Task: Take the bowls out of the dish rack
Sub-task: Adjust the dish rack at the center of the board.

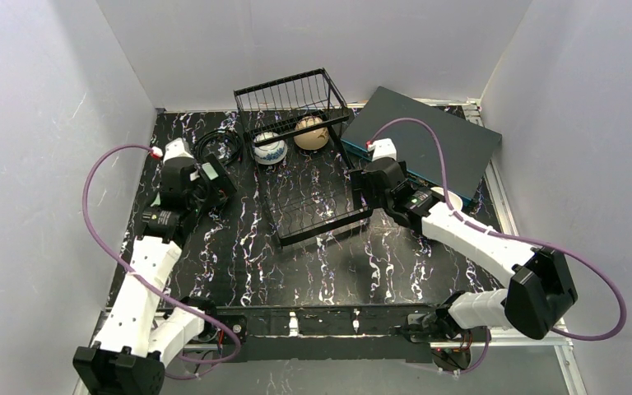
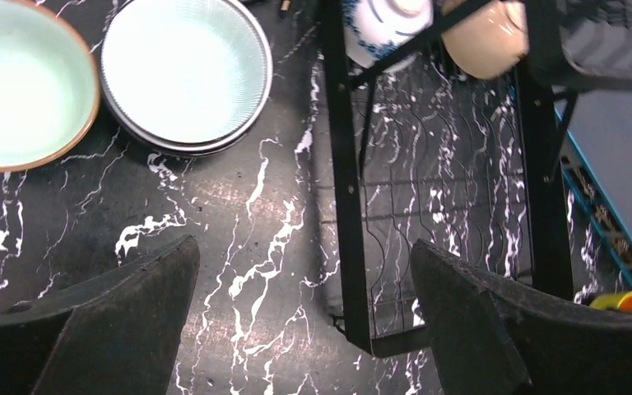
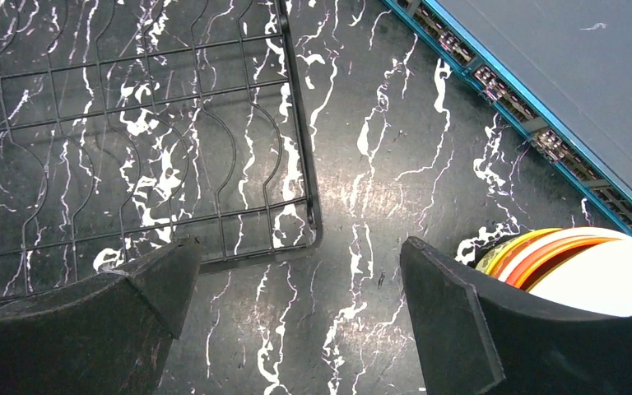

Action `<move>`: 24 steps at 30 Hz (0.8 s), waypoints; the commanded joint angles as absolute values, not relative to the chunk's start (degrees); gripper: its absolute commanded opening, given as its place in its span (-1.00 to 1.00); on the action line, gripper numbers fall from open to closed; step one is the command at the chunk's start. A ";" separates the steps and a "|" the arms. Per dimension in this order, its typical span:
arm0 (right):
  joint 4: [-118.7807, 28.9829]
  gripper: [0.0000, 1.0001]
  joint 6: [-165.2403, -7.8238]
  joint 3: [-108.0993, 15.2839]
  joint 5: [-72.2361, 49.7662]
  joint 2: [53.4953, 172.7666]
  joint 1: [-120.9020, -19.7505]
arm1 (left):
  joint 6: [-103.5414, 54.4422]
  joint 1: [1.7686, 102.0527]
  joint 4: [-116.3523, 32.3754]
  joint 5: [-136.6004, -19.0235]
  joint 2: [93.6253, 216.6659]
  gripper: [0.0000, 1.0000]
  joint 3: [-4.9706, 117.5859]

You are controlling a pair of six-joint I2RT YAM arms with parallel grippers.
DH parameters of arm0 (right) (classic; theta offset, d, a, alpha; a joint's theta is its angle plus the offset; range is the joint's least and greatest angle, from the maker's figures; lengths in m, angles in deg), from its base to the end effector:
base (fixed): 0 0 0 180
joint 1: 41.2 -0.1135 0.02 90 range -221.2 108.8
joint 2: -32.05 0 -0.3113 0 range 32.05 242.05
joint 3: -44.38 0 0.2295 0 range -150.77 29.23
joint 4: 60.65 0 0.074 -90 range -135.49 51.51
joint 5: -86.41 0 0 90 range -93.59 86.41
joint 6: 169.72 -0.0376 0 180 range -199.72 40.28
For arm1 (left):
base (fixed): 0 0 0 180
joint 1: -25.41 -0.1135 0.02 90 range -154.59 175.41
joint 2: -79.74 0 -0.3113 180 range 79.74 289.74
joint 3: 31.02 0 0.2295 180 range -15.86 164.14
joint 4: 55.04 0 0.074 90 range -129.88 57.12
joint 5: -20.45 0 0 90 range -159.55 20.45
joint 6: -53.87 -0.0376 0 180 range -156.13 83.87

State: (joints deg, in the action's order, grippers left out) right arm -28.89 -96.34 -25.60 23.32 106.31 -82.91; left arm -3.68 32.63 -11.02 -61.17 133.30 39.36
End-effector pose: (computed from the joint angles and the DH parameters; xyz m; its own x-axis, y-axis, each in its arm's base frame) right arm 0.1990 0.1545 0.3327 -0.5124 -0.1151 -0.8510 -0.1811 0.9832 -0.0239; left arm 0.1531 -0.0139 0.3795 -0.3804 -0.4869 -0.7863 -0.2469 0.8728 -0.4210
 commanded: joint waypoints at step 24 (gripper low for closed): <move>-29.55 0.36 -83.40 -40.53 8.19 131.00 -72.39 | -26.94 43.94 -21.28 -64.21 127.99 0.96 30.82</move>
